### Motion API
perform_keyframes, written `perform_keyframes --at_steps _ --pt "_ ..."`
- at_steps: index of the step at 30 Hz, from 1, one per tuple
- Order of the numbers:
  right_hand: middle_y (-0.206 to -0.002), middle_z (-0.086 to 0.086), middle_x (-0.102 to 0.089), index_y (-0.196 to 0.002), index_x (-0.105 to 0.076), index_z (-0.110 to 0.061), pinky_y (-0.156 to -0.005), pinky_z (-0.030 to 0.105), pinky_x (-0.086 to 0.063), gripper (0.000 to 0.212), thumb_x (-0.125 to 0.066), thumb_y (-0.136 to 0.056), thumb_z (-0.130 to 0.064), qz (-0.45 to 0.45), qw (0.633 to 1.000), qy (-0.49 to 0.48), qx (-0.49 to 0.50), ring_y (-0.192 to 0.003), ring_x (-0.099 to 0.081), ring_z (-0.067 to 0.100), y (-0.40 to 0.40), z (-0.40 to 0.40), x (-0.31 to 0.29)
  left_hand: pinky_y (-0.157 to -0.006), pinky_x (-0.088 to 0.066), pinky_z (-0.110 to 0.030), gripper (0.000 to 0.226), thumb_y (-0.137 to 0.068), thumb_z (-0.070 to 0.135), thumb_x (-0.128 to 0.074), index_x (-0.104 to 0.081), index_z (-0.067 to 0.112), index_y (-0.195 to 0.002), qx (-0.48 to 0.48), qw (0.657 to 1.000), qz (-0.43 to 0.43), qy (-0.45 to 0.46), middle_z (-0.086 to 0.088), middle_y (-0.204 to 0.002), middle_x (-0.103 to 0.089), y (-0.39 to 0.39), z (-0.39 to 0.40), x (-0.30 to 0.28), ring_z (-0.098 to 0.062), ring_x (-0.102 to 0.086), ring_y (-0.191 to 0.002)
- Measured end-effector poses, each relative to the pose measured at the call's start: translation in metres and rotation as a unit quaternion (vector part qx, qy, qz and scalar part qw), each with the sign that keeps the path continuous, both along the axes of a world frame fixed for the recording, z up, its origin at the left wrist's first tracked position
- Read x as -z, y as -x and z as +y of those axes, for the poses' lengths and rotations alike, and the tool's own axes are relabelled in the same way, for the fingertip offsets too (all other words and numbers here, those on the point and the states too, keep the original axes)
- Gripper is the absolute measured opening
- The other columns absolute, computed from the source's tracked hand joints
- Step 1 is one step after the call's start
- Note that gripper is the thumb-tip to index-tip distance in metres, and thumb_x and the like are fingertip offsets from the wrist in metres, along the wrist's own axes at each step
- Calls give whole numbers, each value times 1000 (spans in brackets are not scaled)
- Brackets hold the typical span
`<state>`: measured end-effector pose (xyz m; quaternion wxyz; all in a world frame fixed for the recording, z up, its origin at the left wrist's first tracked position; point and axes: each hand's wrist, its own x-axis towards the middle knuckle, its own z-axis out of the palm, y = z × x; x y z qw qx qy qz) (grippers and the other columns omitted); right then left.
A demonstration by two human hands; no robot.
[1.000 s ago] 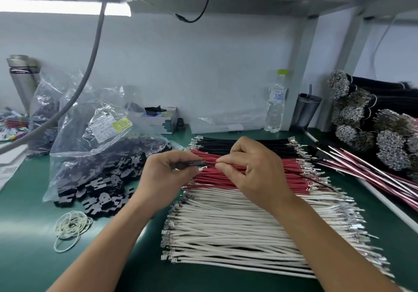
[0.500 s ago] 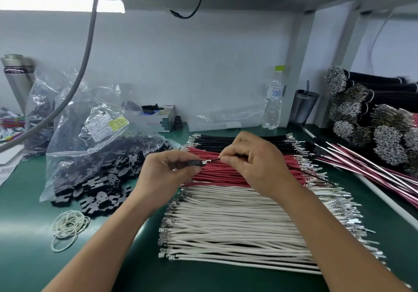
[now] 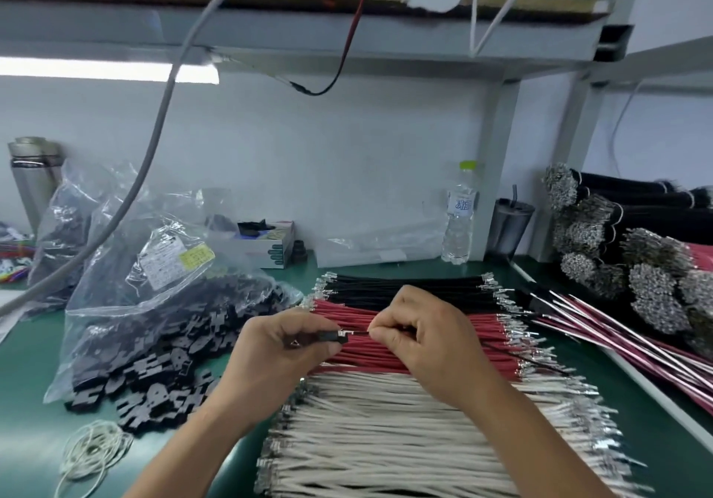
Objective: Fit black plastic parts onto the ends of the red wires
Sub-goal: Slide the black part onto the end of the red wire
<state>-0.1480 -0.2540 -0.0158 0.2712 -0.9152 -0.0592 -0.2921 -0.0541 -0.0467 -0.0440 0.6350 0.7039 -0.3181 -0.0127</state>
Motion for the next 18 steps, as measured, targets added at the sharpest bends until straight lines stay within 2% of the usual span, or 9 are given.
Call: perform_keyframes --at_steps 4,9,14,18 --pt "-86 -18 -57 -84 -74 -33 -69 17 -44 7 -71 -91 -33 7 1000 3 -5 -83 -59 6 1 4 0 -68 -58 -24 17 -68 26 -88 -84 28 -85 -2 1000 -18 -3 -3 -85 -77 -1 2 0 -15 -70 -73" --pt "-86 -16 -58 -85 -74 -32 -74 24 -49 7 -71 -91 -34 27 1000 -7 -2 -84 -59 5 1 2 -3 -70 -61 -36 19 -66 27 -88 -85 29 -84 -11 1000 -19 2 -3 -87 -77 -2 -1 1 -20 -71 -75" --pt "-89 -16 -58 -84 -74 -33 -70 17 -42 7 -71 -91 -35 29 1000 1 1 -85 -59 6 1 5 -3 -68 -57 -28 25 -73 10 -90 -84 32 -82 -12 998 -53 -25 0 -87 -77 -2 -1 1 -14 -70 -74" --pt "-86 -16 -56 -86 -74 -32 -71 23 -45 7 -70 -91 -36 33 999 9 3 -84 -57 5 0 7 -1 -68 -58 -26 28 -74 8 -90 -84 35 -79 -23 996 -67 -46 2 -86 -77 1 -1 -2 -12 -69 -72"
